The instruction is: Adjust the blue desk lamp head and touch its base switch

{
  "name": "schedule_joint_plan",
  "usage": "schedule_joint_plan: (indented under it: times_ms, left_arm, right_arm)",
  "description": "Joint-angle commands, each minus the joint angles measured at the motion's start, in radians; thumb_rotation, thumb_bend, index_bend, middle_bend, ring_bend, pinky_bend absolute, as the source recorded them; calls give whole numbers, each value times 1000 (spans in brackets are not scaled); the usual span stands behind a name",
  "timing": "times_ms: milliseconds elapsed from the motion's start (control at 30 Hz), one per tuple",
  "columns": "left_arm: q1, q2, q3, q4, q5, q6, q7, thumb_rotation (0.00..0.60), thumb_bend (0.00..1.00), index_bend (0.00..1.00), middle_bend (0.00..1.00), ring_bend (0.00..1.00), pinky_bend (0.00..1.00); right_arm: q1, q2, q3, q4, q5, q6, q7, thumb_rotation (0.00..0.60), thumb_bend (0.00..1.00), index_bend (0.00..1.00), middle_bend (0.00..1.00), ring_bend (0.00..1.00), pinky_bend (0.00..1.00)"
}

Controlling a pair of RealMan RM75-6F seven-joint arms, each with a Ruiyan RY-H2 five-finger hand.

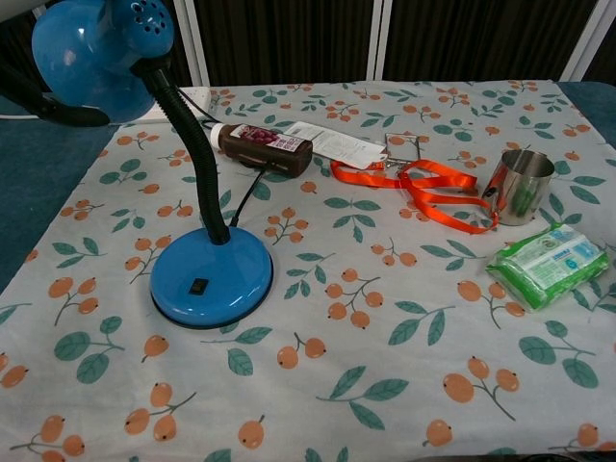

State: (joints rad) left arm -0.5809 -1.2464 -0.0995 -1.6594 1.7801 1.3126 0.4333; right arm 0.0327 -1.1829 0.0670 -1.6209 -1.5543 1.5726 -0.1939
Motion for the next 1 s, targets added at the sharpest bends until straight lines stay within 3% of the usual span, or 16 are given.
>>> schedule_joint_plan:
  times_ms: [33,233,467,700,900,1000]
  left_arm:
    - [8,-3,-10,-12,-4,25,-10,600,153,0,0,0,68]
    - [58,30,23,-61,45,116,-63,600,153,0,12,42,102]
    - [164,104,109,-79,112,244,-121,600,200,0,84,45,126]
    - [297,74,199,30,175,414,-207,600,223,0,154,112,142]
    - [354,22,266,120,83,336,-268,600,356,0,241,217,163]
    - [346,1,279,126,25,246,-310,600,410,0,313,327,239]
  right_arm:
    - [0,0,0,0,0,0,1,600,174,4,59,119,161]
    - [0,0,-1,-1,0,-2,0,600,175,4,59,119,161]
    - [-1,-1,-2,-1,-2,0,-2,600,174,4,59,119,161]
    - [-2,-4,-3,-4,-2,1,-4,600,175,4,59,119,161]
    - [-3,-4,-3,-4,-3,4,-4,600,174,4,59,119,161]
    - [-3,-4,-2,-4,-2,4,-3,600,175,4,59,119,161]
